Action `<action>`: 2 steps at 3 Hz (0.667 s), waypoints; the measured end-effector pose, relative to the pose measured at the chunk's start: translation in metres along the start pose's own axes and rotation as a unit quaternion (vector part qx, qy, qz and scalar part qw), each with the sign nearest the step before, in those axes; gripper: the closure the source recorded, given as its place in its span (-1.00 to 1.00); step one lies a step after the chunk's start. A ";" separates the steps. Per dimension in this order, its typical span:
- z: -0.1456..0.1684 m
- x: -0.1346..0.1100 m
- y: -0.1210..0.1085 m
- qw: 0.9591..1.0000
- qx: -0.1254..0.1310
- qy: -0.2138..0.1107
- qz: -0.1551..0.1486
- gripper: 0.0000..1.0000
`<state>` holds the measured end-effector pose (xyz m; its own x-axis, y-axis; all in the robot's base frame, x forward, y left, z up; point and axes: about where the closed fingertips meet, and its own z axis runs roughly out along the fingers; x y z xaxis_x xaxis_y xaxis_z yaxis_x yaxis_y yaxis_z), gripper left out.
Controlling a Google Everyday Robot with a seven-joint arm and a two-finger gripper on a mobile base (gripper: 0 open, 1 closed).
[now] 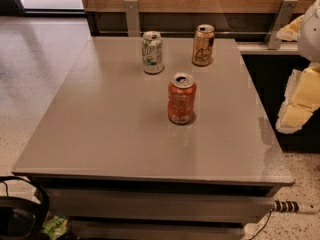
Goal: Knock orange can over
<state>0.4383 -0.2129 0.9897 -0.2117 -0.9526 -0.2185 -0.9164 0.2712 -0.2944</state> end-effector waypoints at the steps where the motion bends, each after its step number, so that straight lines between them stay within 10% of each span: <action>1: -0.002 0.002 -0.006 1.000 0.008 -0.004 0.002 -1.00; 2: -0.004 0.016 -0.031 0.999 0.039 -0.024 0.021 -1.00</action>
Offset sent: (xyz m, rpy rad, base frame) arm 0.0823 -0.0895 0.0246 0.1534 -0.2623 -0.1539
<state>0.4616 -0.2368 0.9989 -0.2309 -0.9331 -0.2757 -0.8776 0.3221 -0.3551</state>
